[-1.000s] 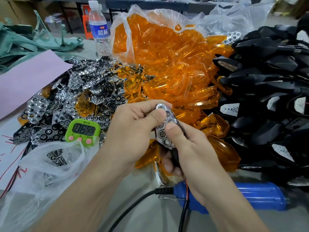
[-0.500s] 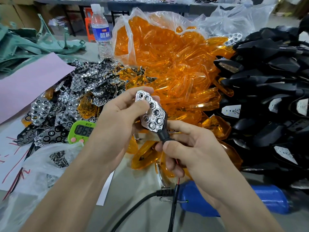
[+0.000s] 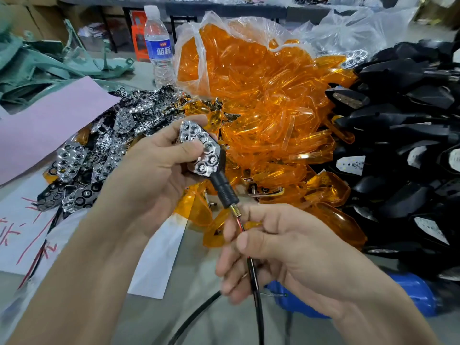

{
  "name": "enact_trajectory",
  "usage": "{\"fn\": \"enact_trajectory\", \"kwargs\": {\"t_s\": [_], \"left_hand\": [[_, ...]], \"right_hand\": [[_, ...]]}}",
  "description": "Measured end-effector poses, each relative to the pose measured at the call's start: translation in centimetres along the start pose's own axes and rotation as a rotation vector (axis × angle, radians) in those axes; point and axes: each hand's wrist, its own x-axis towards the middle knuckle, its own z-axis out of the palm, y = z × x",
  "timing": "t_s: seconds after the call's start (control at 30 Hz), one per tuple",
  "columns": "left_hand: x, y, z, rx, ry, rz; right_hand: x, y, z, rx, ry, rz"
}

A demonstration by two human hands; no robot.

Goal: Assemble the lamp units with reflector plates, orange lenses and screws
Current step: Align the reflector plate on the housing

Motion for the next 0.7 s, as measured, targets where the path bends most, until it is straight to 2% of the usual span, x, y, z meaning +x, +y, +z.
{"fn": "enact_trajectory", "kwargs": {"t_s": [0.1, 0.27, 0.37, 0.57, 0.7], "left_hand": [[0.1, 0.4, -0.3, -0.018, 0.019, 0.003], [0.3, 0.0, 0.1, -0.032, 0.1, 0.043], [0.2, -0.4, 0.3, -0.007, 0.111, 0.063], [0.1, -0.8, 0.6, 0.008, 0.135, 0.081], [-0.2, -1.6, 1.5, 0.109, 0.042, 0.078]], "right_hand": [[-0.2, -0.2, 0.3, -0.045, 0.053, -0.06], [0.2, 0.2, 0.4, -0.208, 0.37, -0.203], [0.5, 0.4, 0.2, -0.407, 0.518, -0.243], [0.4, 0.5, -0.5, -0.67, 0.582, -0.245], [0.2, 0.4, -0.4, -0.743, 0.553, -0.238]]}}
